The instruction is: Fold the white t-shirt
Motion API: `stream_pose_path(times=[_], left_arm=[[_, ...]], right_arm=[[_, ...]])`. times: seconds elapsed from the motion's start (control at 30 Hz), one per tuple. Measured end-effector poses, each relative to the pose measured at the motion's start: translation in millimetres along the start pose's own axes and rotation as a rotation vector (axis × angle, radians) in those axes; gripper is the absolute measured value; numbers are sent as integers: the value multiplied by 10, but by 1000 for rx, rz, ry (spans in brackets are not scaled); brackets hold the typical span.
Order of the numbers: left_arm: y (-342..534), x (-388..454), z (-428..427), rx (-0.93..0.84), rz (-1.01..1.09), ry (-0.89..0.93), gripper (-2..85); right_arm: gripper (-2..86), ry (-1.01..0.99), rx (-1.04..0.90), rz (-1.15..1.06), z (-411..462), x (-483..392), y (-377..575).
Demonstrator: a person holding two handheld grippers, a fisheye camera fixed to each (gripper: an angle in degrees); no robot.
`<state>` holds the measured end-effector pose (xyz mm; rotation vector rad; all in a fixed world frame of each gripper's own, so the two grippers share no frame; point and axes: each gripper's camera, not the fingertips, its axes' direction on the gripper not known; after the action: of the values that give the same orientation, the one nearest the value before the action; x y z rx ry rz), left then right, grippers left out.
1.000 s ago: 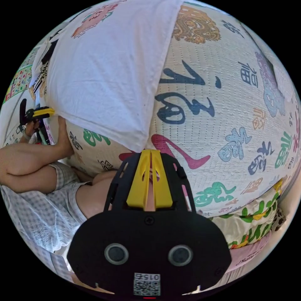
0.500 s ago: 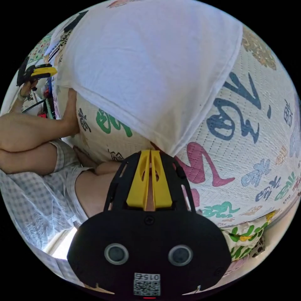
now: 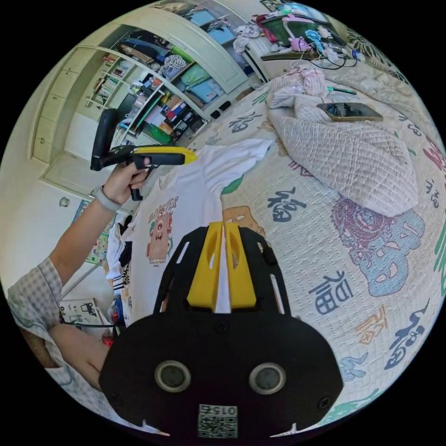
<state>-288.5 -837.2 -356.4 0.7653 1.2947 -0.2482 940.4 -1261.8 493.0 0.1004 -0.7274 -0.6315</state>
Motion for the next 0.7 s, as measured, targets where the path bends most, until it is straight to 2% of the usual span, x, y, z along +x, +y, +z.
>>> stream_pose_path(times=[0.2, 0.33, 0.43, 0.6, 0.7], left_arm=[[-1283, 189, 698, -57, 14, 9, 59], [-1621, 191, 1070, -130, -6, -115, 35], [-1760, 38, 1065, -82, -46, -58, 12], [-1676, -480, 633, 131, -164, 1, 1], [-1580, -727, 522, 164, -199, 3, 0]], right_arm=[[5, 45, -15, 45, 89, 234, -29], [8, 68, -12, 36, -21, 370, -214], [14, 75, -23, 27, -64, 441, -371], [38, 150, -35, -47, 3, 382, -696], [51, 165, -20, -51, 81, 370, -993]])
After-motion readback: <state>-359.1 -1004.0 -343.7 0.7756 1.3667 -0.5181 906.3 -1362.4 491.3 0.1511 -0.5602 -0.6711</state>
